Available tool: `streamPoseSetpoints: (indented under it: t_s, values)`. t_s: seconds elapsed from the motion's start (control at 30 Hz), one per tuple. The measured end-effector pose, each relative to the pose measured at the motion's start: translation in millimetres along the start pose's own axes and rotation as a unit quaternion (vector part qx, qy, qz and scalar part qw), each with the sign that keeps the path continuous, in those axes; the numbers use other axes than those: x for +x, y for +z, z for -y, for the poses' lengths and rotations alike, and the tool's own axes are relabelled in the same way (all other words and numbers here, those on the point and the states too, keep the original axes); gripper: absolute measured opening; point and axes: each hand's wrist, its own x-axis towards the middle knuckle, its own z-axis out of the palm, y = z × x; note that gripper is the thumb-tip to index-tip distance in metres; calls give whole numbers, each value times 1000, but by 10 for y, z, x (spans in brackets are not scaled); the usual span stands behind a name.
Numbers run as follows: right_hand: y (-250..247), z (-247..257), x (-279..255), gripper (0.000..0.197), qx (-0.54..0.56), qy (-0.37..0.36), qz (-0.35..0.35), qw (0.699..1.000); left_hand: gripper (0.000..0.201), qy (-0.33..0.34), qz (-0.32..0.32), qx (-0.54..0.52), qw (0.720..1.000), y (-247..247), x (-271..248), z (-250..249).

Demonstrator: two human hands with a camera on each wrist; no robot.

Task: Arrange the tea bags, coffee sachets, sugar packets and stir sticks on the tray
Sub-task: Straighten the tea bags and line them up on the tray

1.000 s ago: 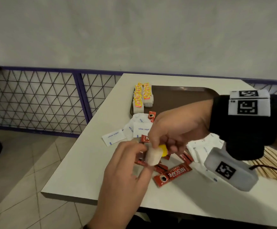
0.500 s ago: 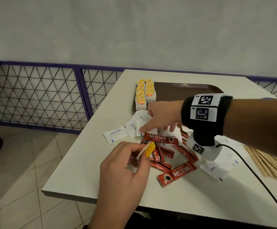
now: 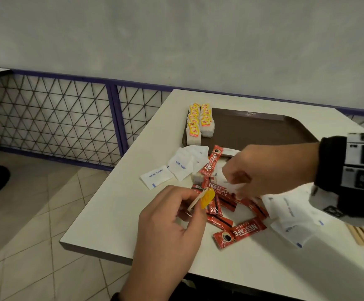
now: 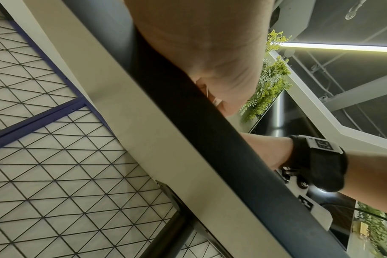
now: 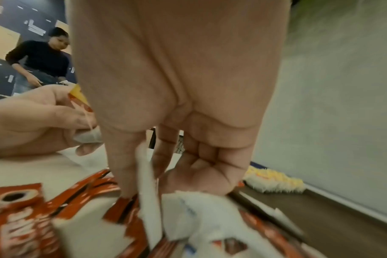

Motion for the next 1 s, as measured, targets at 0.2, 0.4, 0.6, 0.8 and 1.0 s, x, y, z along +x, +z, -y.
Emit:
streamPoseSetpoints:
  t_s: [0.2,0.4,0.6,0.8,1.0]
  values:
    - [-59,9,96,39,138,64,34,988,18,-4,-4,7,1000,12,-8,-6]
    - [-121,-112,628,33,365,209,-52,906,17,-11,-4,17,1000,23,-9,-9]
    - [-119,-21,780,48,244,238,-99,935,21,9,-17,16,1000,39,-1,27]
    - [-218,-8,1004,83,48,95,-134,985,8,7,-17,14,1000,38,7,23]
    - [-128,169,1161,83,40,33,-141,989,16,15,-21,10,1000,34,11,26]
